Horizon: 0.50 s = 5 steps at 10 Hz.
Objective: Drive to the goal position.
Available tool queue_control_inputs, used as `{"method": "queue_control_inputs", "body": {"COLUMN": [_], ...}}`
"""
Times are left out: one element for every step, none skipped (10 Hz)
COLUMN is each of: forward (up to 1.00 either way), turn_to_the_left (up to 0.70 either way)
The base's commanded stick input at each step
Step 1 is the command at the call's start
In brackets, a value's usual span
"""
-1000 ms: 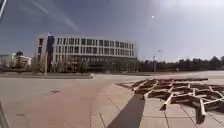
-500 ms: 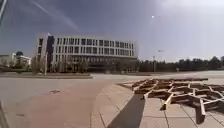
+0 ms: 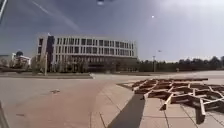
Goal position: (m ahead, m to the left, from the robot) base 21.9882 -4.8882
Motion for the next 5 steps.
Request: {"method": "queue_control_inputs", "body": {"forward": [0.05,0.05,0.05,0.05,0.05], "turn_to_the_left": [0.00,0.00,0.00,0.00,0.00]}}
